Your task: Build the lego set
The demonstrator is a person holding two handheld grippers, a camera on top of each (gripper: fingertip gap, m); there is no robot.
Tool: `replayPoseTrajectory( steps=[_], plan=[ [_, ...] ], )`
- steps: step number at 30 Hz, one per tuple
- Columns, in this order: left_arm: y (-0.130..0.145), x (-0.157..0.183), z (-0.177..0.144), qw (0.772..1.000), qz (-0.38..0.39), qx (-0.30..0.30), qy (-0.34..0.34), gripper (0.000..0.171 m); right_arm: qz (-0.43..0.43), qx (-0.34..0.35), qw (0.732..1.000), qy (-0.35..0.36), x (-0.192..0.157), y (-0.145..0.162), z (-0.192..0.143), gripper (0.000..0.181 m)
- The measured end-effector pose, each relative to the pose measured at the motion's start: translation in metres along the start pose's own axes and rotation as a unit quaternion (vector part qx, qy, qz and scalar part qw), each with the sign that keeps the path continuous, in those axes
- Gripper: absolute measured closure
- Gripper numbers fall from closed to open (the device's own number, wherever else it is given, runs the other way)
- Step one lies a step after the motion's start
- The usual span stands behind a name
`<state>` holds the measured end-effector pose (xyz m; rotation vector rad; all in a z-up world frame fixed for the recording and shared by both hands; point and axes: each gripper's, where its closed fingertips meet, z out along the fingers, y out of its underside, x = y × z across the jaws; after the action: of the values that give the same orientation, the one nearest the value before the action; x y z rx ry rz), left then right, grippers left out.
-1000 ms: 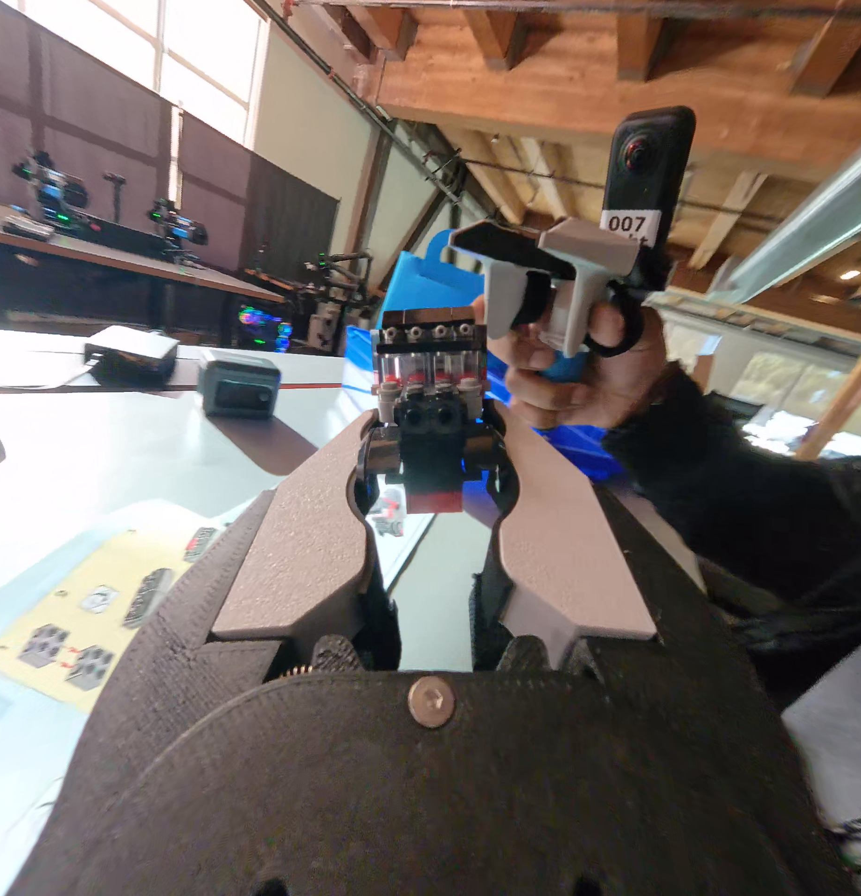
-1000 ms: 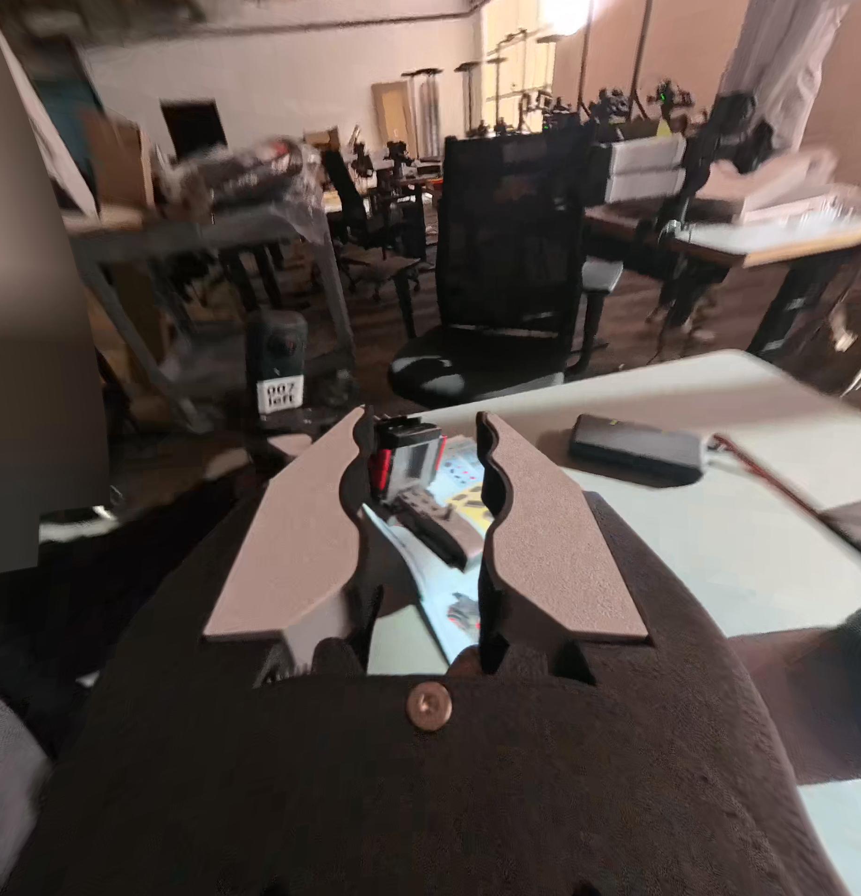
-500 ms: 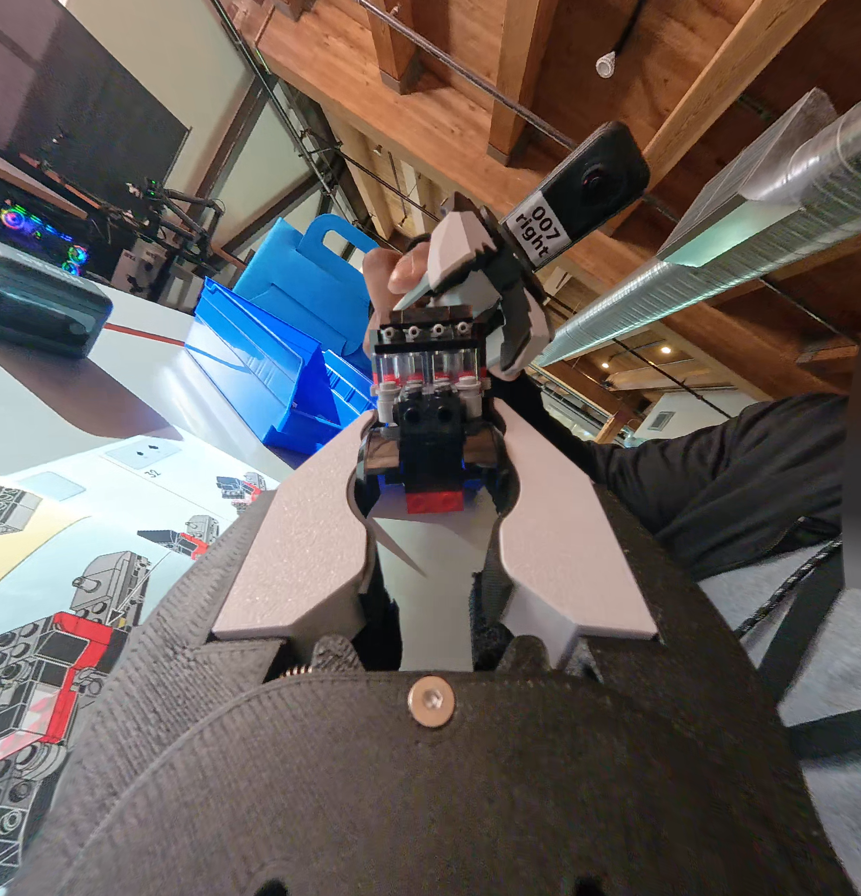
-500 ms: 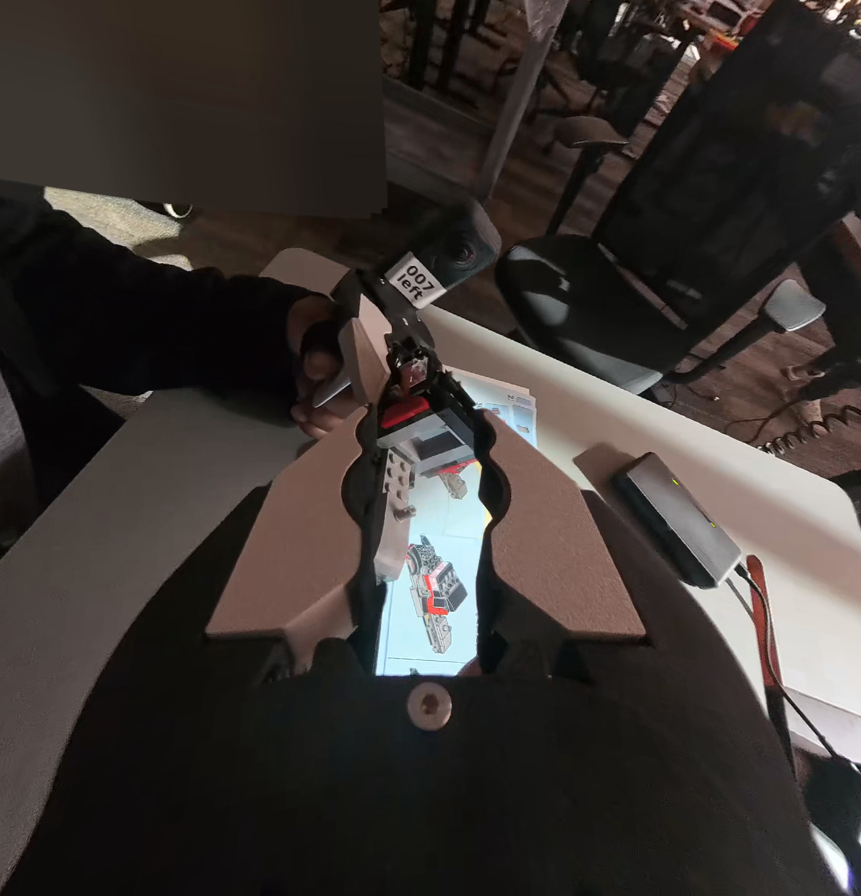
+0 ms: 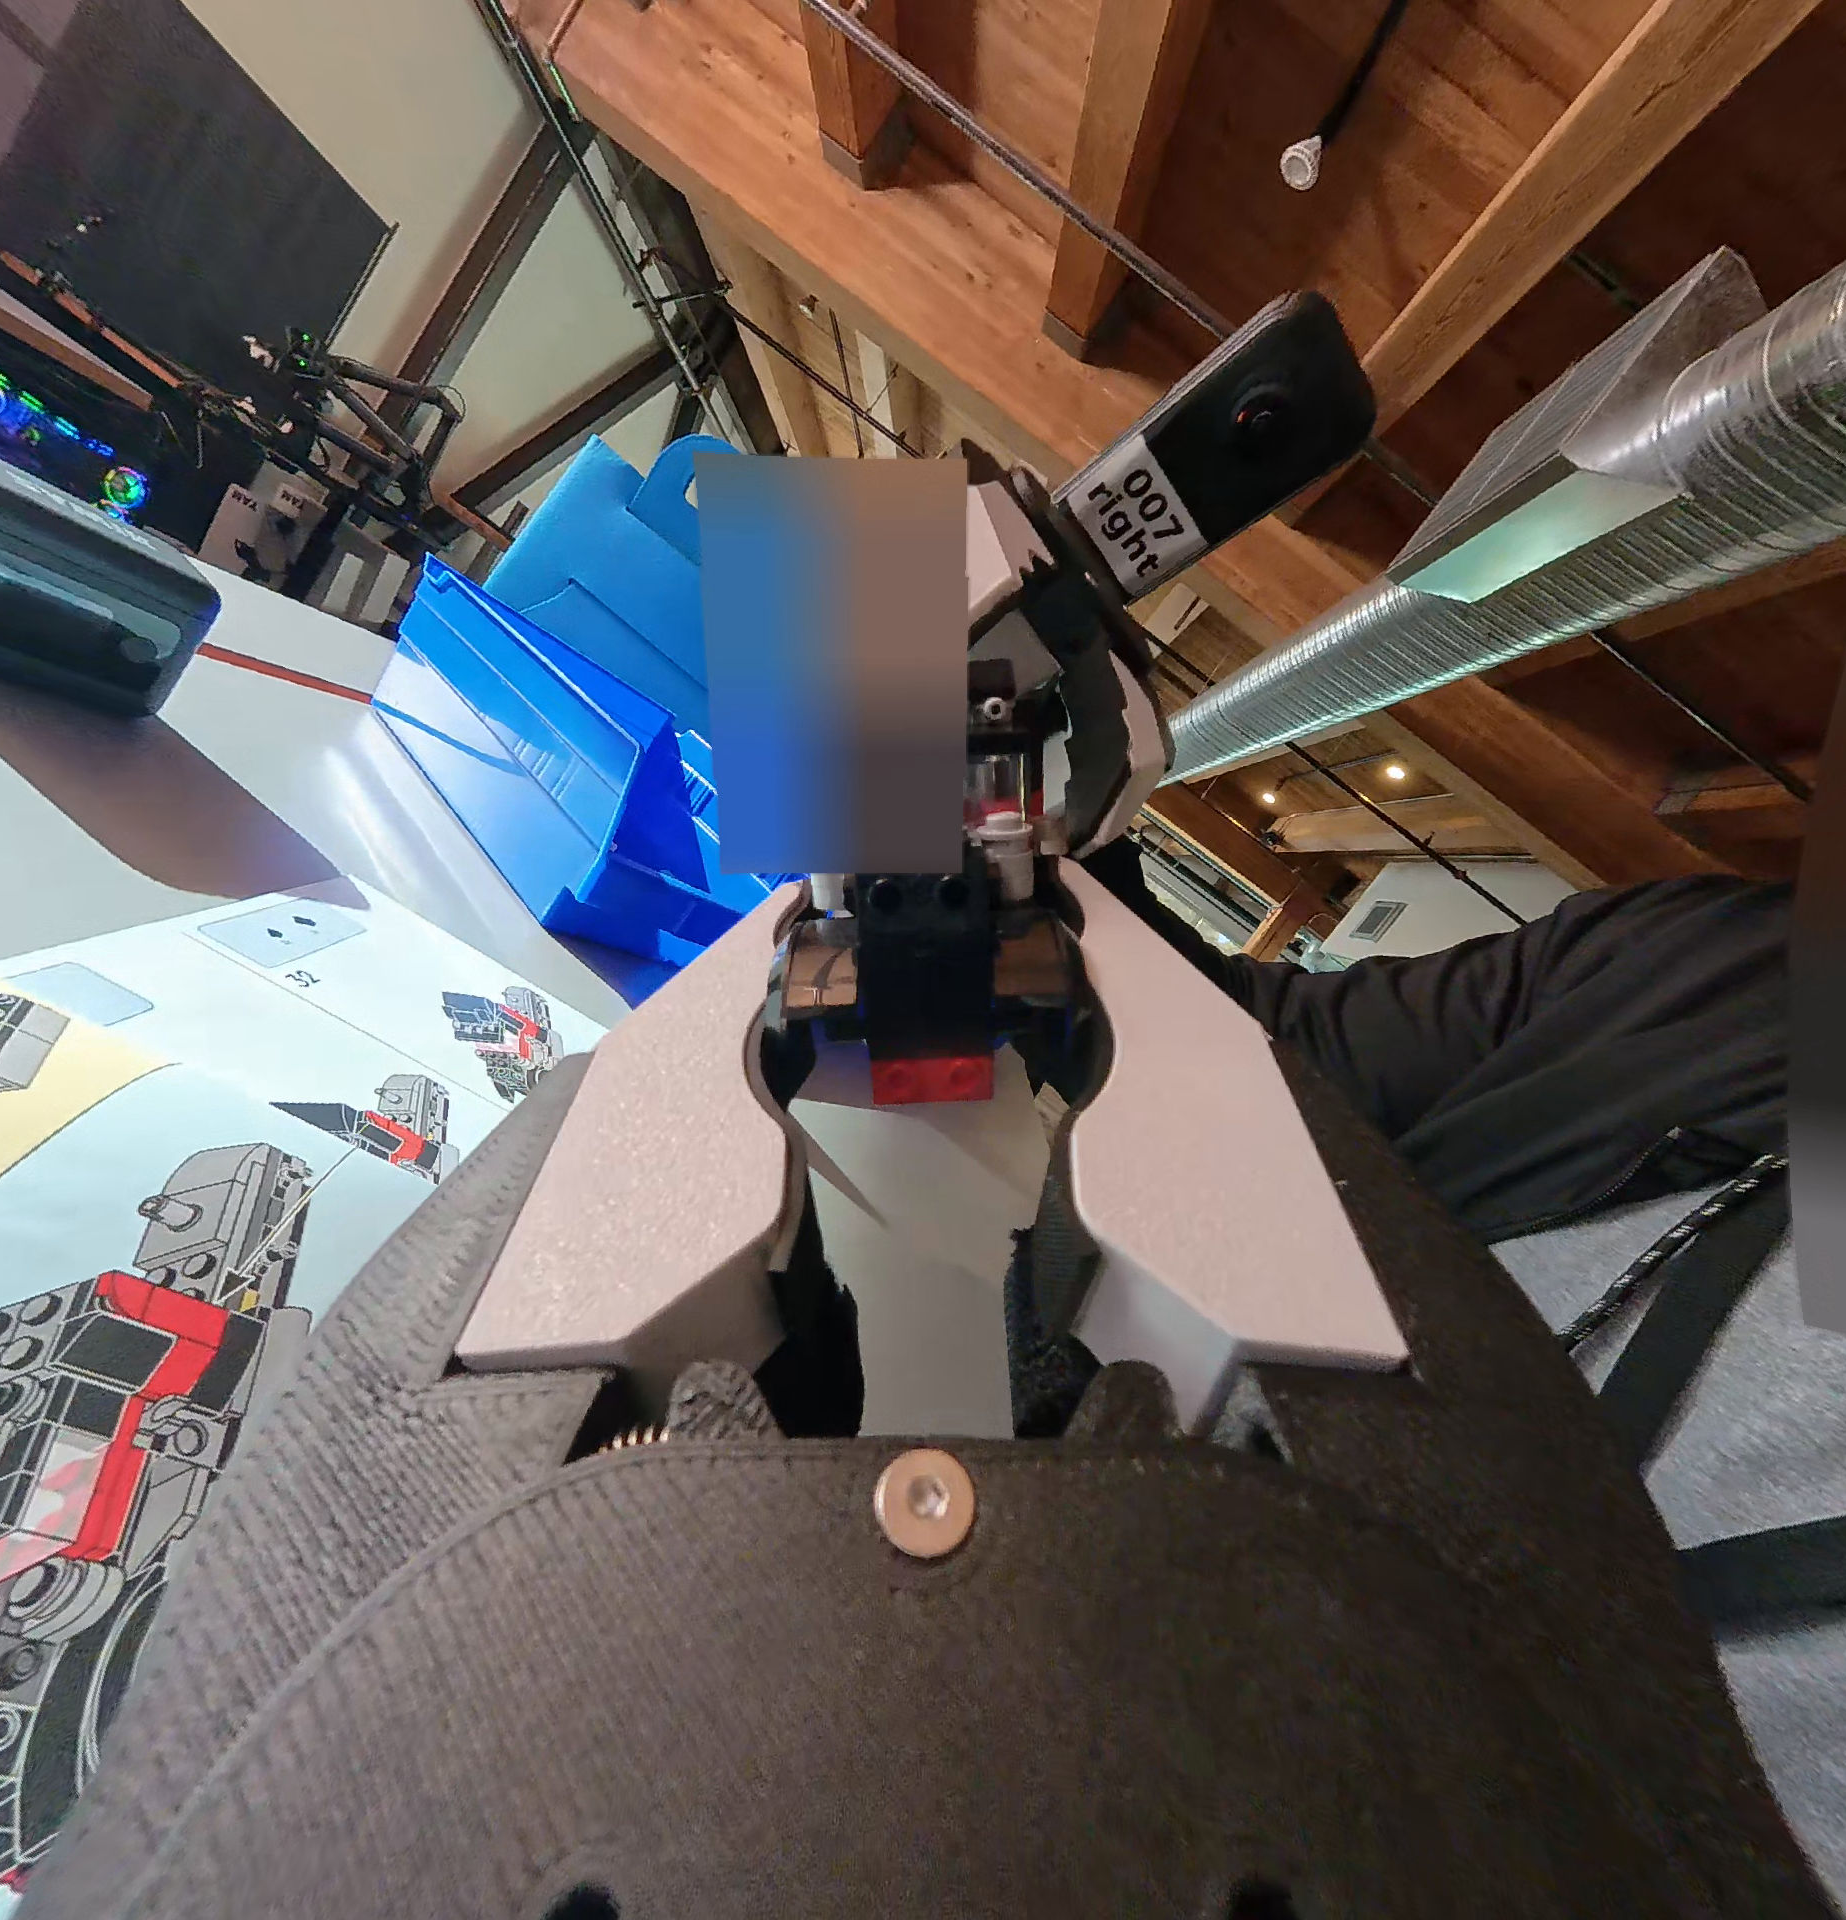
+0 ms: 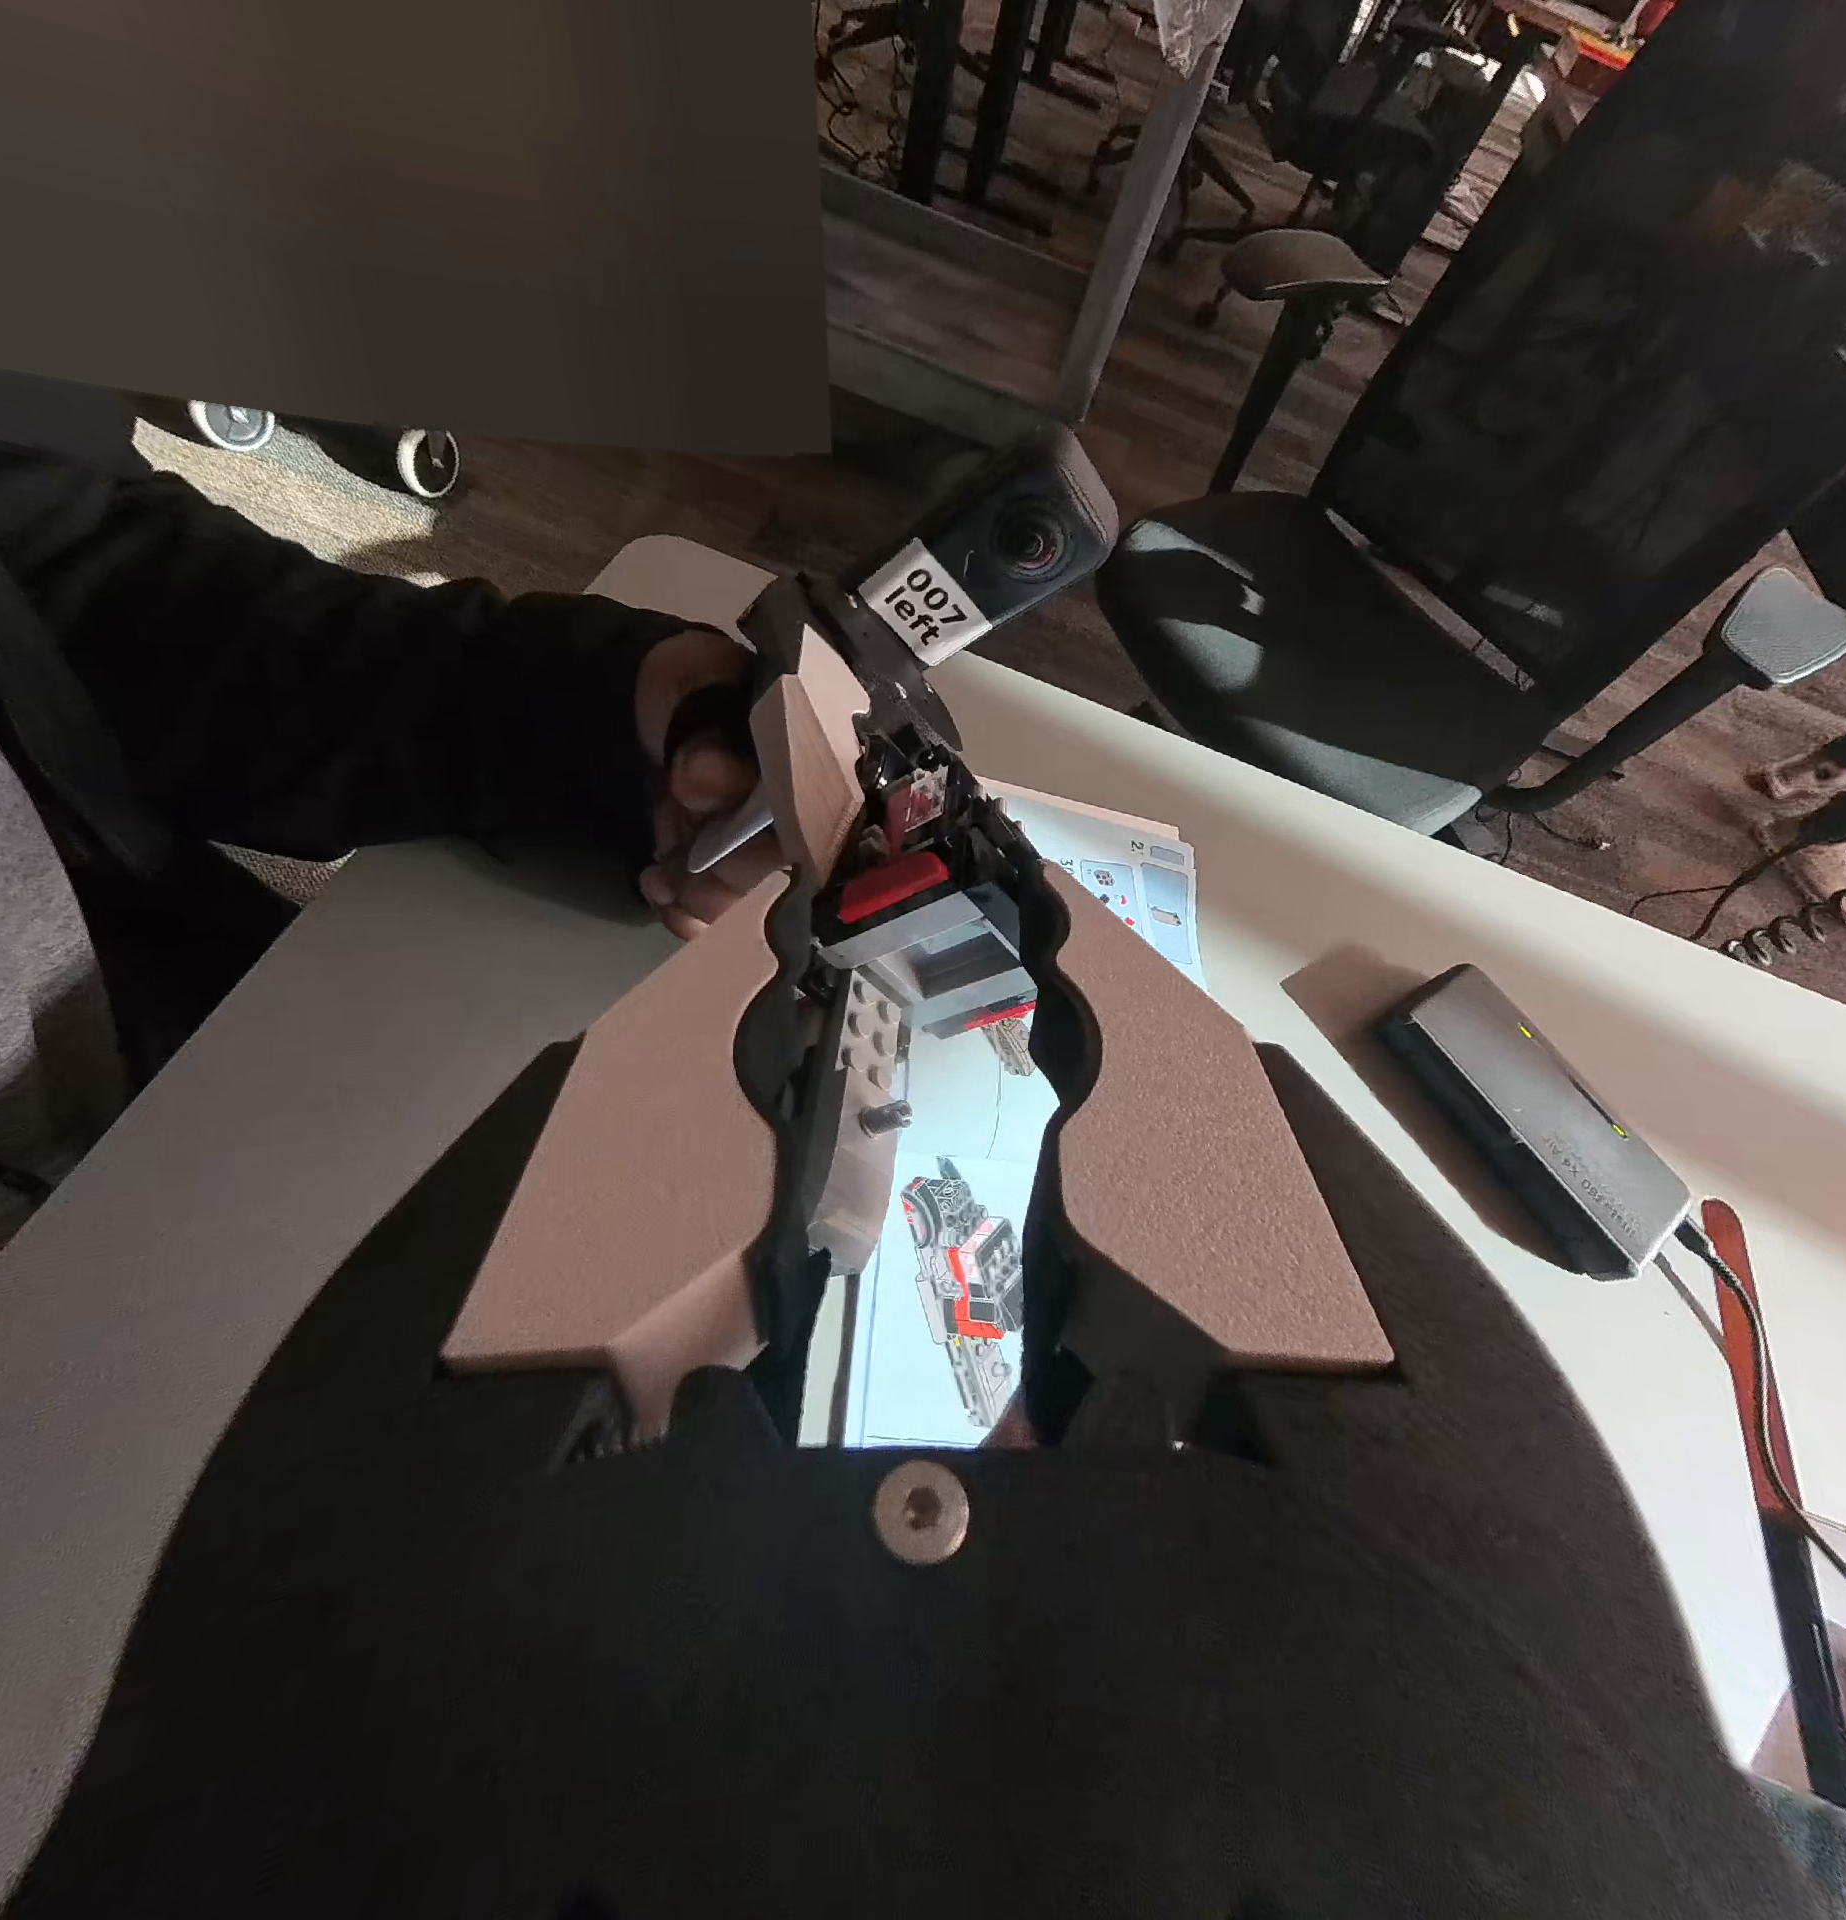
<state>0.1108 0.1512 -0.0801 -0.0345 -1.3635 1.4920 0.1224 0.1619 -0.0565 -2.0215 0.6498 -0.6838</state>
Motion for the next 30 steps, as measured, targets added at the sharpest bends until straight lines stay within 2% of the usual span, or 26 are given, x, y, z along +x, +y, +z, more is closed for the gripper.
replayPoseTrajectory(
  steps=[9,11,14,30],
  plan=[
    [0.004,-0.001,0.003,1.000,-0.004,-0.011,-0.004,0.129,-0.017,-0.012,1.000,0.001,-0.001,0.004,-0.003,0.137],
    [0.003,0.000,0.003,1.000,-0.012,-0.008,0.002,0.129,-0.020,-0.006,1.000,0.002,0.001,0.001,-0.003,0.129],
    [0.004,0.000,0.003,1.000,-0.014,-0.010,0.004,0.129,-0.023,0.010,1.000,-0.011,-0.002,-0.006,0.000,0.125],
    [0.005,0.000,0.003,1.000,-0.017,-0.016,0.002,0.129,-0.054,-0.037,0.996,-0.056,-0.007,-0.006,0.008,0.138]
  ],
)
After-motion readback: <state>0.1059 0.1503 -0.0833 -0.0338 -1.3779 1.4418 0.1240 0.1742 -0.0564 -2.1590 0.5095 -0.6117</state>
